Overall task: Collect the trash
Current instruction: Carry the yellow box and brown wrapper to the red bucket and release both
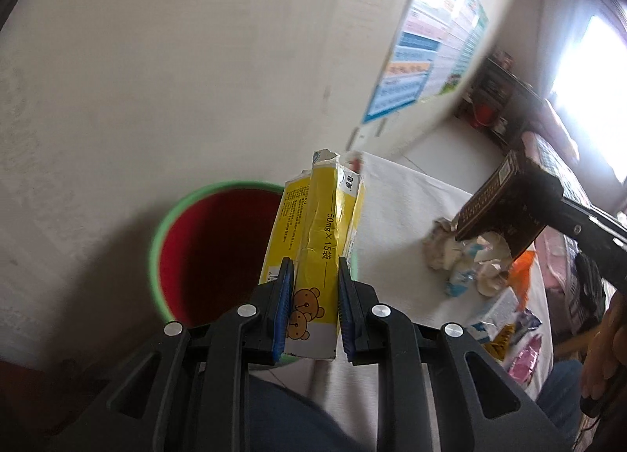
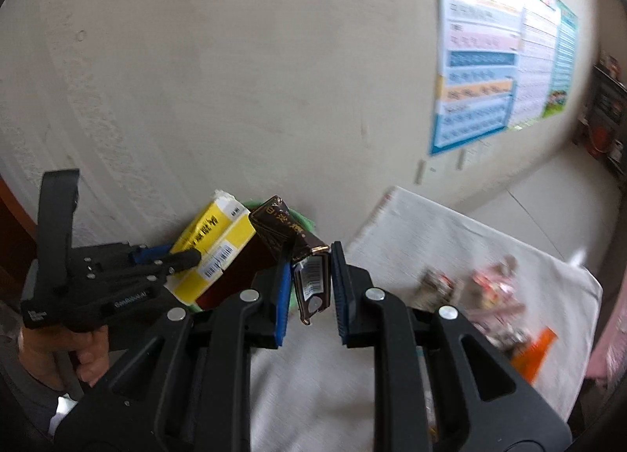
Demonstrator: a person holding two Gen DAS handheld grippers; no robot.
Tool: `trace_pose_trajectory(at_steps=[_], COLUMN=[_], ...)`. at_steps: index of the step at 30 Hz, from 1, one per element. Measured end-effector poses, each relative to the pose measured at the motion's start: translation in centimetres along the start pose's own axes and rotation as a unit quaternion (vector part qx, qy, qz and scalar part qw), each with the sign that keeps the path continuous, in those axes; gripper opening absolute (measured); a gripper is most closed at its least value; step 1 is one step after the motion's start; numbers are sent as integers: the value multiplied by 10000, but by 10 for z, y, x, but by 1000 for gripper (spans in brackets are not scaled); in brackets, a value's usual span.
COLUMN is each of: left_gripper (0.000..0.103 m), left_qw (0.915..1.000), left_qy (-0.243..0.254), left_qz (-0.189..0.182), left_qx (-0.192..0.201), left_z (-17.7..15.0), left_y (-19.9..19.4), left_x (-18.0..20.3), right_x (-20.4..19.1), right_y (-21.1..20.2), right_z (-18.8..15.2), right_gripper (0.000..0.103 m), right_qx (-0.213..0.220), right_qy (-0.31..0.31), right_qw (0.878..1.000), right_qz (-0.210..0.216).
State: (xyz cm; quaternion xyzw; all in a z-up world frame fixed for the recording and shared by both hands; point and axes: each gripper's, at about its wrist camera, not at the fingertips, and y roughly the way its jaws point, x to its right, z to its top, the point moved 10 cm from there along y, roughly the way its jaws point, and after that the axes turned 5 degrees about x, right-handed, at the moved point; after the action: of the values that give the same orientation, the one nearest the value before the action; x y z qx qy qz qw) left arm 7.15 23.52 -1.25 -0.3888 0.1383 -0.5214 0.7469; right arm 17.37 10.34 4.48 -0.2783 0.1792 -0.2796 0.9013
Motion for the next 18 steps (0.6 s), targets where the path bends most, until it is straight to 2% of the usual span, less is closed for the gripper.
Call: trace_pose_trajectory(at_steps=[10, 18], left_gripper=[20, 21], left_qw=[9988, 9981], left_qy=[-398, -579], left_qz=[267, 207], left_qx=[-25, -60], left_z=[1, 1], left_y=[-5, 5], left_x=[-65, -83], right_x=[-54, -71], right_y=[52, 88], right_z=[15, 7], right_gripper=[19, 20], right_qx=[-171, -444], right_qy=[-128, -149], right_qw=[9987, 9973], right_qz=[464, 574])
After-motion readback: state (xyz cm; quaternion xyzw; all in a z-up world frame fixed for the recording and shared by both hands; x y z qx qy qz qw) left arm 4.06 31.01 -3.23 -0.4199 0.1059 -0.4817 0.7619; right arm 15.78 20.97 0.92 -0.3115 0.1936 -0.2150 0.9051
